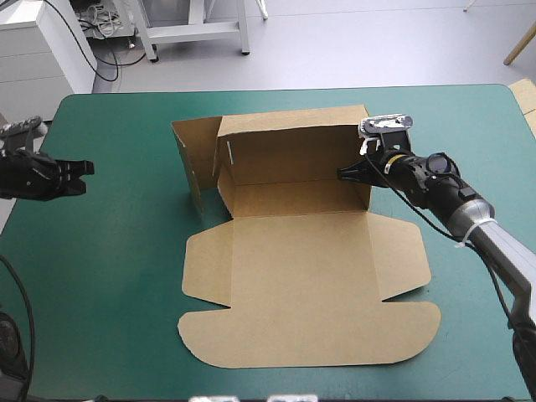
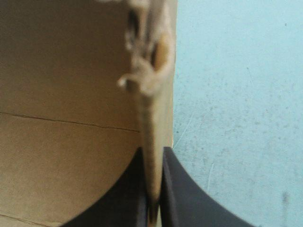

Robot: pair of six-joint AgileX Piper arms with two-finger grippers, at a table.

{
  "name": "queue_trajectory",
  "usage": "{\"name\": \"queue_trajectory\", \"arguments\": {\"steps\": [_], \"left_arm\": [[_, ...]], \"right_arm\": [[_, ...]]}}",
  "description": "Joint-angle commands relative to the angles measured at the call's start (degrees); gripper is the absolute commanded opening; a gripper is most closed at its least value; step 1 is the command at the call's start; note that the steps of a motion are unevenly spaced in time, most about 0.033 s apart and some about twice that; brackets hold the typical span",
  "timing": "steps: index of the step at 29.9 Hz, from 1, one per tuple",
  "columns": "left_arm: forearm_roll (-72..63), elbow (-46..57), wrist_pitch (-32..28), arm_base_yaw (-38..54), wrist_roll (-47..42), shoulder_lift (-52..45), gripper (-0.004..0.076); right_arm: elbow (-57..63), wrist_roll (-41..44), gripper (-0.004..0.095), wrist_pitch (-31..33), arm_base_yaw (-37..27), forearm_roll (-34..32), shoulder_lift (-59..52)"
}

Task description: Fold the box

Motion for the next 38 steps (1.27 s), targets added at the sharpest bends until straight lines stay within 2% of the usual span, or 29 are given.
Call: {"name": "queue_trajectory", "arguments": {"steps": [1,3,5,9,13,20,26,34,38], "left_arm": [[-7.0,5.9,0.0,4.3,-0.6,-3.8,-0.0008],[-7.3,9.0,-3.1,6.0,-0.6,-5.2,-0.0008],[-7.3,11.2,-5.2,6.9,-0.6,-6.6,-0.0008],[-6.7,11.9,-5.8,6.9,-0.5,-8.1,-0.0008],[-6.8,11.9,-5.2,6.9,-0.2,-8.5,-0.0008],[-6.9,11.9,-5.4,6.9,-0.1,-8.5,-0.0008],[-6.9,11.9,-5.5,6.9,-0.1,-8.5,-0.0008],[-6.9,11.9,-6.3,6.8,-0.1,-8.5,-0.0008],[-7.2,11.9,-6.3,6.8,-0.1,-8.5,-0.0008]], "right_arm": [[-2.2,0.1,-0.002,-3.5,-0.3,0.5,-2.4],[-2.4,0.1,-0.002,-3.0,-0.3,0.5,-2.4],[-4.4,0.1,-0.0018,0.7,-0.3,0.5,-2.4],[-12.9,0.1,-0.0018,13.6,-0.8,0.4,-1.2],[-23.6,-0.5,-0.0018,23.7,-0.8,0.8,1.6],[-43.2,-2.0,-0.0017,43.4,-0.8,7.7,10.3],[-40.4,-3.2,-0.0017,43.3,-0.6,18.2,11.2],[-25.7,-3.2,-0.0017,43.3,-0.2,16.7,4.3],[-22.2,-3.3,-0.0017,43.2,-0.2,15.4,2.2]]}}
